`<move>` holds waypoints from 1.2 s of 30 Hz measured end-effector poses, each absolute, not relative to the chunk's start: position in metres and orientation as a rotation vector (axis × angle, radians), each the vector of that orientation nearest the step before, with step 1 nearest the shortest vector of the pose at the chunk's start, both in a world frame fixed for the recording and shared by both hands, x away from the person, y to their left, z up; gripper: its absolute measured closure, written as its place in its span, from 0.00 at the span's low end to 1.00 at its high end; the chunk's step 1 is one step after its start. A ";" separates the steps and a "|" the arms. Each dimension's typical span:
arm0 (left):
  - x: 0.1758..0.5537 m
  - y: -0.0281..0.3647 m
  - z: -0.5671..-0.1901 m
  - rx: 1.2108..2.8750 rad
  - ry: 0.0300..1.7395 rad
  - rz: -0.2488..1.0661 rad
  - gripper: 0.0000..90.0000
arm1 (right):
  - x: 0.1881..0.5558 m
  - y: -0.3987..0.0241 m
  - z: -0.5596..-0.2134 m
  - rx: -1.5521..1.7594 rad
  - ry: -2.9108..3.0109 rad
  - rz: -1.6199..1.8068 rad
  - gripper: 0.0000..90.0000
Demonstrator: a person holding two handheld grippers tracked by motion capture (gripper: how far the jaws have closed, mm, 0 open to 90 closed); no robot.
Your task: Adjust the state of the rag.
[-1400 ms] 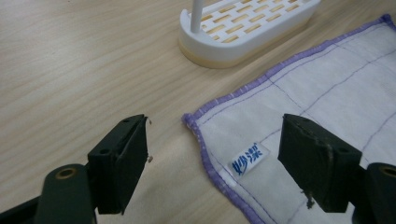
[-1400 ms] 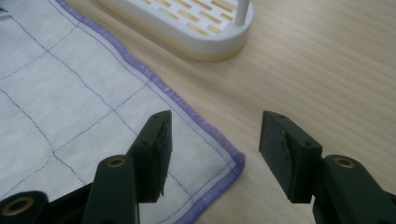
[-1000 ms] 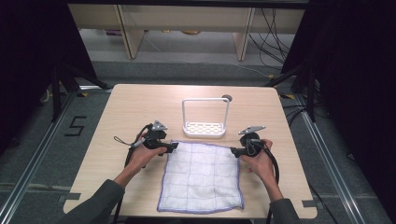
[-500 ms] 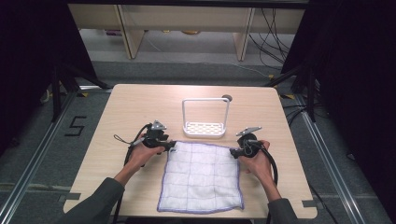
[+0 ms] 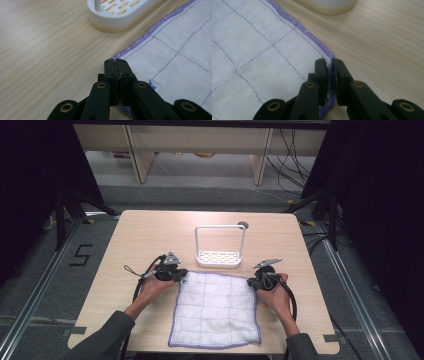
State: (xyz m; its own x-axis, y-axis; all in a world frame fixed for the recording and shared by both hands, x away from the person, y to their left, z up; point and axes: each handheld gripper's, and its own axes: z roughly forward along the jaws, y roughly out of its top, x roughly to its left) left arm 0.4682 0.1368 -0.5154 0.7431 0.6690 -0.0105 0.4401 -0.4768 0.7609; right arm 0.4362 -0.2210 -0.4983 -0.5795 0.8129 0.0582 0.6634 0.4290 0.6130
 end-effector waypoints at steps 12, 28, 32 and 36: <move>0.463 0.143 -0.493 2.069 0.788 0.408 0.98 | 0.433 -0.219 -0.462 1.110 2.408 0.953 0.96; 0.418 0.169 -0.455 1.896 0.709 0.402 0.98 | 0.399 -0.230 -0.423 0.942 2.361 1.075 0.95; 0.395 0.174 -0.453 1.892 0.669 0.393 0.98 | 0.380 -0.233 -0.423 0.913 2.387 1.104 0.95; 0.373 0.178 -0.460 1.918 0.629 0.363 0.98 | 0.360 -0.232 -0.426 0.902 2.388 1.097 0.95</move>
